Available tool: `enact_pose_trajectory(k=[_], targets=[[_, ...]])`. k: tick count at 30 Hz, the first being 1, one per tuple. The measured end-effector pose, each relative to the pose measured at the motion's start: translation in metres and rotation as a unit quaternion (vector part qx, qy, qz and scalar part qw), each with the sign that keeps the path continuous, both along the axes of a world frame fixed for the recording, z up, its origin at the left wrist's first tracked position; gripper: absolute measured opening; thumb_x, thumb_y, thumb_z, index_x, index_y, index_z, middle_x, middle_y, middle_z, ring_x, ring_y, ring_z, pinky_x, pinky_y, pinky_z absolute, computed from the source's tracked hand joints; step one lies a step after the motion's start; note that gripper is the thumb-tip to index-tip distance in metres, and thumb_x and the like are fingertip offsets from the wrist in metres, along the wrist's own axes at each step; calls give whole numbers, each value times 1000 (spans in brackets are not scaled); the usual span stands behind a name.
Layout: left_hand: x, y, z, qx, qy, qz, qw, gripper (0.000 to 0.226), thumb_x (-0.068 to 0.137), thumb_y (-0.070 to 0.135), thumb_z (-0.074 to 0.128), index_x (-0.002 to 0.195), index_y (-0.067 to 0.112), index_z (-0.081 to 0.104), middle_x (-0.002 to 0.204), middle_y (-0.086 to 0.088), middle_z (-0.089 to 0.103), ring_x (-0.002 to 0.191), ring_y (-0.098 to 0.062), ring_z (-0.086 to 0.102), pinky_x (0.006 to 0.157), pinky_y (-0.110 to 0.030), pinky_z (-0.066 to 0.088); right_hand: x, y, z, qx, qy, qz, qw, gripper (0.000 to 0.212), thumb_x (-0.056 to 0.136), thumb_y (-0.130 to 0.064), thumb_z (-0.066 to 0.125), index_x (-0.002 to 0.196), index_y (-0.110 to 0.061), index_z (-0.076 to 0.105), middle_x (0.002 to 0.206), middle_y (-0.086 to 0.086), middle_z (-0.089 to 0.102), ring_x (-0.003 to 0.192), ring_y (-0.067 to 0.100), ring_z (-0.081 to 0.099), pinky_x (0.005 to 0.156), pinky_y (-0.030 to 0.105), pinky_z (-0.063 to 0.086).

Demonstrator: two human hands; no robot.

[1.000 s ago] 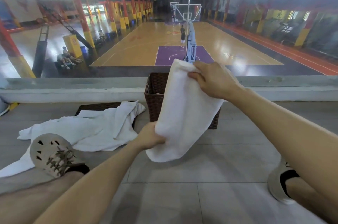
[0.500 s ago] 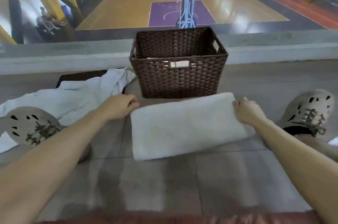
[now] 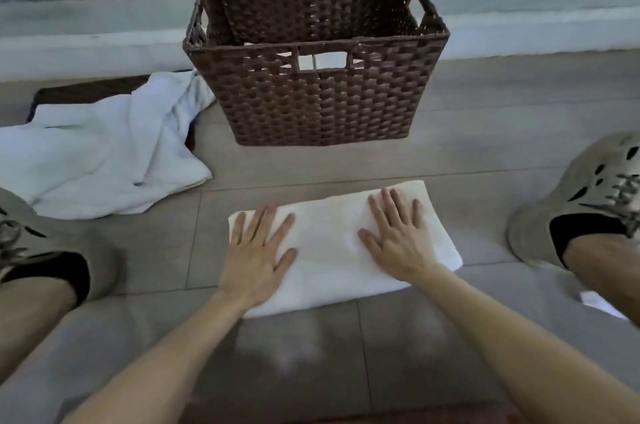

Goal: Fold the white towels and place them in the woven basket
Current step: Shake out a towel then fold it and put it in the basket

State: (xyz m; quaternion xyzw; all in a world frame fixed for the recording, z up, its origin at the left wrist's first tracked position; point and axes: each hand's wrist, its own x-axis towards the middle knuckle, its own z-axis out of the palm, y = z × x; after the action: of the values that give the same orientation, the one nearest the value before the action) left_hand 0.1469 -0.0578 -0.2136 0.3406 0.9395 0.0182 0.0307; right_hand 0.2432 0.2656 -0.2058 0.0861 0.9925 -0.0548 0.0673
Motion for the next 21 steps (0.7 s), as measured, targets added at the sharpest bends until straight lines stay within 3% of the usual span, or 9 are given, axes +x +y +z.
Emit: enact_pose_trajectory(k=[2, 4, 7, 9, 11, 13, 15, 18, 21], targets=[[-16, -12, 1, -9, -4, -15, 1000, 68, 111, 62, 22, 173, 32, 16, 180, -5, 12, 167, -27, 9, 132, -60, 9, -6, 10, 5, -6, 12, 20, 1000, 80, 105, -70, 11, 171, -25, 11, 179, 3, 6, 165, 22, -4, 130, 61, 2], [-24, -19, 4, 14, 4, -21, 1000, 68, 112, 59, 23, 172, 28, 21, 179, -5, 19, 166, -27, 16, 132, -59, 12, -9, 24, 8, -45, 49, -21, 998, 82, 105, -72, 19, 170, -22, 18, 178, 0, 14, 165, 19, 1, 131, 60, 7], [-45, -15, 20, 72, 7, 42, 997, 69, 102, 60, 39, 160, 22, 45, 155, -5, 54, 144, -32, 48, 126, -55, 26, -18, 48, 14, -112, 61, -74, 989, 98, 93, -77, 53, 168, -23, 20, 174, -4, 24, 163, 19, 10, 131, 59, 12], [-71, -8, 38, 41, -82, 107, 990, 79, 84, 69, 52, 151, 27, 54, 143, -3, 60, 134, -32, 54, 122, -51, 32, -38, 60, 25, -115, 5, -64, 991, 104, 82, -74, 70, 166, -31, 26, 167, -3, 37, 158, 24, 22, 128, 57, 17], [-101, -3, 57, -33, -197, 109, 974, 83, 70, 74, 69, 140, 30, 61, 137, 1, 62, 128, -27, 58, 114, -45, 42, -65, 66, 43, -67, -92, -35, 993, 97, 73, -73, 79, 155, -35, 42, 152, -2, 50, 146, 28, 35, 119, 51, 26], [-119, 0, 74, -89, -280, 81, 952, 61, 67, 65, 89, 114, 32, 68, 123, 6, 66, 111, -21, 63, 96, -37, 51, -88, 61, 62, -34, -185, -16, 982, 78, 70, -66, 84, 136, -34, 58, 128, -2, 63, 129, 26, 49, 103, 44, 33], [-123, -1, 83, -119, -316, 46, 940, 41, 73, 53, 93, 98, 33, 67, 110, 9, 67, 101, -17, 64, 84, -33, 51, -100, 52, 76, -34, -267, 1, 963, 57, 77, -53, 86, 125, -28, 67, 116, -1, 69, 114, 26, 60, 92, 37, 41], [-122, -9, 100, -54, -301, 12, 952, 27, 81, 43, 91, 101, 35, 74, 103, 13, 73, 99, -18, 68, 87, -34, 54, -99, 52, 101, -55, -245, 34, 967, 44, 88, -44, 82, 126, -26, 70, 122, 1, 69, 113, 27, 63, 86, 32, 47], [-120, -25, 144, 4, -156, -1, 988, 24, 92, 41, 83, 113, 29, 81, 97, 7, 78, 96, -23, 71, 83, -36, 53, -92, 63, 149, -80, -94, 52, 991, 22, 92, -44, 77, 103, -28, 65, 98, -4, 66, 101, 28, 64, 77, 35, 45]])
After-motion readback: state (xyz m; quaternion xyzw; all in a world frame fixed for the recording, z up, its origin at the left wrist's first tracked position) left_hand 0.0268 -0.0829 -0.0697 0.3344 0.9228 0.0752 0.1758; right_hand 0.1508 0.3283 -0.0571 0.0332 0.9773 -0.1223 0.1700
